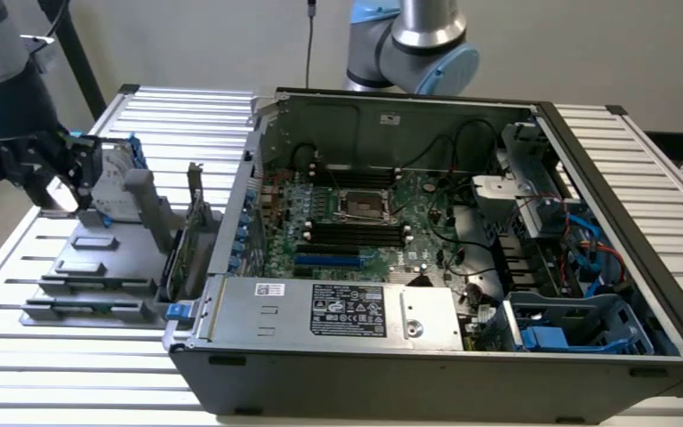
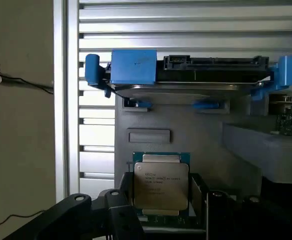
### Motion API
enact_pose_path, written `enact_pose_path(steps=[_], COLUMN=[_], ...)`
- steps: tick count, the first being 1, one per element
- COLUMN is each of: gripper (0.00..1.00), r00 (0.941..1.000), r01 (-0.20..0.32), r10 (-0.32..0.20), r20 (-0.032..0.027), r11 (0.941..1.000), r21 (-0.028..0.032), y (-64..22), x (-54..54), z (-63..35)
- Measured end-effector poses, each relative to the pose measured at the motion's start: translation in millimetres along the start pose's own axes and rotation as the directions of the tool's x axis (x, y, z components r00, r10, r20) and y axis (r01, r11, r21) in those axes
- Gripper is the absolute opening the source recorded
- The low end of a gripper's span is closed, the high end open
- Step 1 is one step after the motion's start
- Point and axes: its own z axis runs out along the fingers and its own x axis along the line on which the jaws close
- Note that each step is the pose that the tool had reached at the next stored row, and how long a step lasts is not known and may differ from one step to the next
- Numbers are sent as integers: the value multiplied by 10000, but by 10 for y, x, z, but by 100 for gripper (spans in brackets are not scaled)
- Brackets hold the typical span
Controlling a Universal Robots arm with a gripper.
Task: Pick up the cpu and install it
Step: 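Pick up the cpu and move it towards the insertion slot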
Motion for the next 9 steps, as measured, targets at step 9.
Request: enact_pose_path(steps=[9], gripper=[55], r00=[10000], r01=[9], r10=[-9], r20=[-63], r11=[10000], r21=[-12], y=[7], x=[-350], z=[-432])
